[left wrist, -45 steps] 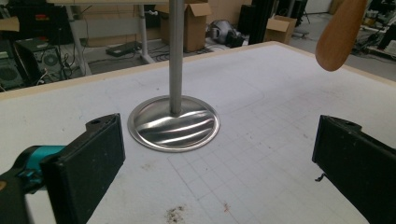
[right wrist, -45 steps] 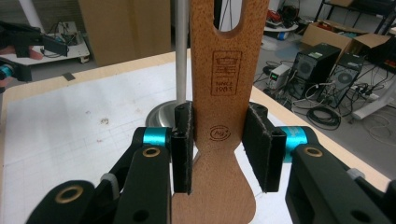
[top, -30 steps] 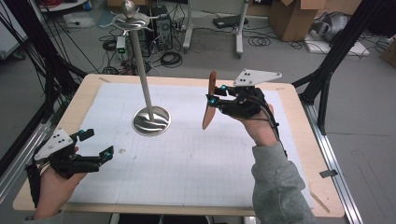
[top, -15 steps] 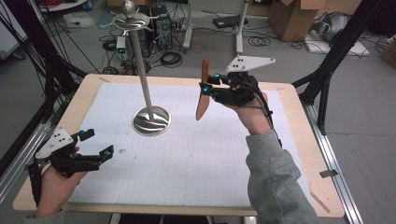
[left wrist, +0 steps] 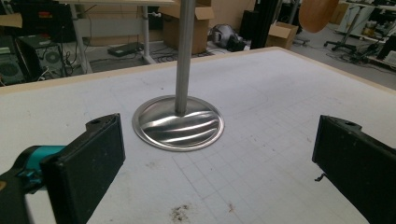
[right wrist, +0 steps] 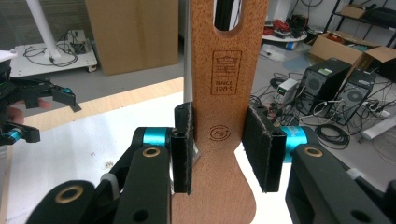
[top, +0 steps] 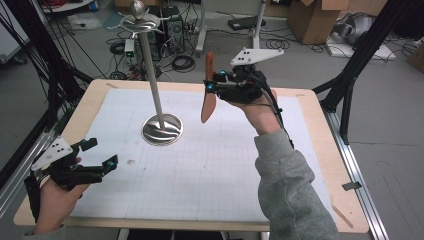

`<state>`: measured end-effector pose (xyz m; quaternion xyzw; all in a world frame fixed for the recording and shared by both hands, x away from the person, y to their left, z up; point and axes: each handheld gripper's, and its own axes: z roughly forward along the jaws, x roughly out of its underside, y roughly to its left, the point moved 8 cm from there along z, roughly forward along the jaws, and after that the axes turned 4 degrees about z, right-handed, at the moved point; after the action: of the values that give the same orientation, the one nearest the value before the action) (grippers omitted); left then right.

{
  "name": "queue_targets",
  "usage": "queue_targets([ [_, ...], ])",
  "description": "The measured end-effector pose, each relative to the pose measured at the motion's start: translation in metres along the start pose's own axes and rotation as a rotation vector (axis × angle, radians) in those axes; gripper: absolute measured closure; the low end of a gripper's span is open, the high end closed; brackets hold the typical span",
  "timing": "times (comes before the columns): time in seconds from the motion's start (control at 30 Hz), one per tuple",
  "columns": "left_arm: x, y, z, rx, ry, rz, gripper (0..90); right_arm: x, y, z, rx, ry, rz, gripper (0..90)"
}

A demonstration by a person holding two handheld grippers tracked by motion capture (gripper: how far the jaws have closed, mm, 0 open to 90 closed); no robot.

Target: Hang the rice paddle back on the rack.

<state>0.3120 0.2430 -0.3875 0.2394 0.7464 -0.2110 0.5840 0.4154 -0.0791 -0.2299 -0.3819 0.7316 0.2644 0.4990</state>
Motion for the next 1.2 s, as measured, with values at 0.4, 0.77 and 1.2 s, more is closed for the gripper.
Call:
queue_targets([
  [0.4, -0.002, 0.007, -0.009, -0.021, -0.025, 0.005, 2.9, -0.014, 0.005, 0.023, -0.028, 0.003, -0.007, 64.8],
  [0.77, -0.002, 0.012, -0.015, -0.023, -0.036, 0.012, 2.9, -0.034, 0.009, 0.046, -0.052, -0.004, 0.006, 64.8],
  [1.2, -0.001, 0.016, -0.019, -0.032, -0.036, -0.003, 2.9, -0.050, 0.010, 0.053, -0.062, -0.013, 0.009, 64.8],
])
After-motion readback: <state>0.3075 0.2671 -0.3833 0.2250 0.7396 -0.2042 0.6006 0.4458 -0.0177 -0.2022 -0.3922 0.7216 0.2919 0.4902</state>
